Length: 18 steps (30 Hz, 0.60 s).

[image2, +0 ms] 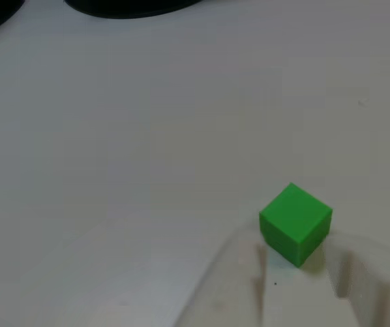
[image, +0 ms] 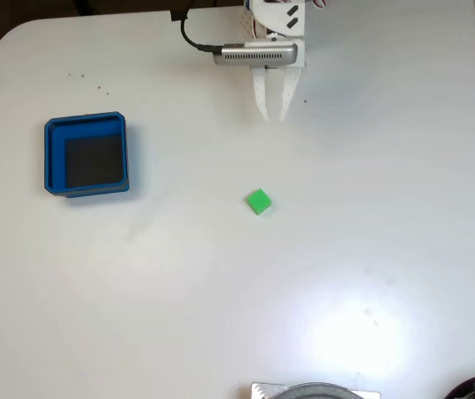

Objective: Pick up green cube and drop it in the blue box

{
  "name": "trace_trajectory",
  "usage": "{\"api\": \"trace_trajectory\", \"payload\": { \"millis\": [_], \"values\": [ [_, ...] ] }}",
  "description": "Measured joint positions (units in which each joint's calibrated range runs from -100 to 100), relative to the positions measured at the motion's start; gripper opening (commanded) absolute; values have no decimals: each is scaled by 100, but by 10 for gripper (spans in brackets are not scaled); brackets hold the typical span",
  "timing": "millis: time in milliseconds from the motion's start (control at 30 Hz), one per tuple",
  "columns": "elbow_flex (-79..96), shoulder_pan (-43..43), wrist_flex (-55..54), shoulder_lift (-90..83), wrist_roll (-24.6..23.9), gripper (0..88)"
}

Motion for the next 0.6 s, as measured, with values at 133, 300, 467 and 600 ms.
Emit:
{"api": "trace_trajectory", "payload": {
  "millis": [133, 300, 467, 600],
  "values": [
    [-564, 0, 0, 802, 0, 27],
    [-1477, 0, 0, 2155, 0, 27],
    [-2407, 128, -8, 3166, 0, 27],
    [-2890, 192, -8, 3693, 0, 27]
  ]
}}
